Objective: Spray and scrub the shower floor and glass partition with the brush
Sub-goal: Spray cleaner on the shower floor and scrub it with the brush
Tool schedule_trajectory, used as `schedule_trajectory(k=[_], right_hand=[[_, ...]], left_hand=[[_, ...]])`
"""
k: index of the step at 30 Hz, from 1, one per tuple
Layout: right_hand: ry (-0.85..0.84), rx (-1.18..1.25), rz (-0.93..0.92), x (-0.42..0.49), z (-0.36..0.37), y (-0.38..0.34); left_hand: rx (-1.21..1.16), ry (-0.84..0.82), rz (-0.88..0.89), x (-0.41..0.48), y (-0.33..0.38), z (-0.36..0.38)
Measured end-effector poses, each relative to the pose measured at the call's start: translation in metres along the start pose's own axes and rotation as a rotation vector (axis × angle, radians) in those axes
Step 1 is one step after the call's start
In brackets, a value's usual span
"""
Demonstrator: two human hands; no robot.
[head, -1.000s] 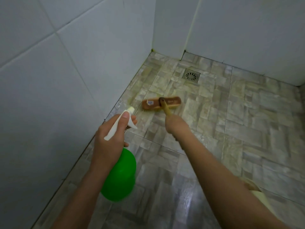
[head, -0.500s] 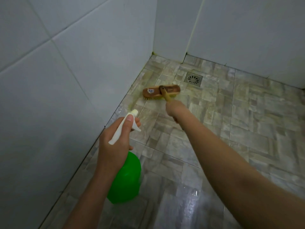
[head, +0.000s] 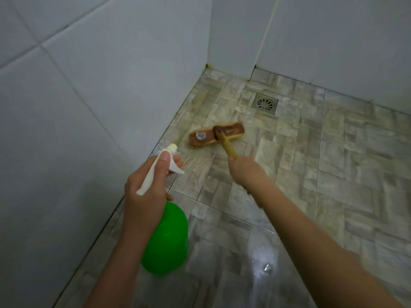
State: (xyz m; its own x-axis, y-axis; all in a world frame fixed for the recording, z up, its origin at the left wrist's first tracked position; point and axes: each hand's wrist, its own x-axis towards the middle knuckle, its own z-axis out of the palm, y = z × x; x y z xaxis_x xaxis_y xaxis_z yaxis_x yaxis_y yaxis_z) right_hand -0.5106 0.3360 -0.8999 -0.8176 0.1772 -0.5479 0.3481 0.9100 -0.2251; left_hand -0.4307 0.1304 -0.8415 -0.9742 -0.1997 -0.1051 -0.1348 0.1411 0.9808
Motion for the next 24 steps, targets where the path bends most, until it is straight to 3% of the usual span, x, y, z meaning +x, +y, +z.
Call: schedule_trajectory(k=[5, 10, 18, 21, 24], right_hand=[[-0.053, -0.013, -0.036, -0.104, 0.074, 0.003], [-0.022, -0.095, -0.249, 0.009, 0.028, -0.062], [-0.034, -0.509, -0.579, 0.011, 0.021, 0.037], [0.020, -0.468, -0.533, 0.065, -0.012, 0.005], [0.036, -0.284, -0.375, 0.113, -0.029, -0.014]], left_hand=[[0.010, 0.064, -0.024, 0.001, 0.000, -0.008], [0.000, 0.120, -0.028, 0.000, 0.002, -0.024], [-0.028, 0.126, -0.022, -0.007, 0.000, -0.029], [-0.061, 0.156, -0.043, -0.002, -0.003, -0.029], [-0.060, 0.170, -0.043, 0.004, -0.001, -0.028]])
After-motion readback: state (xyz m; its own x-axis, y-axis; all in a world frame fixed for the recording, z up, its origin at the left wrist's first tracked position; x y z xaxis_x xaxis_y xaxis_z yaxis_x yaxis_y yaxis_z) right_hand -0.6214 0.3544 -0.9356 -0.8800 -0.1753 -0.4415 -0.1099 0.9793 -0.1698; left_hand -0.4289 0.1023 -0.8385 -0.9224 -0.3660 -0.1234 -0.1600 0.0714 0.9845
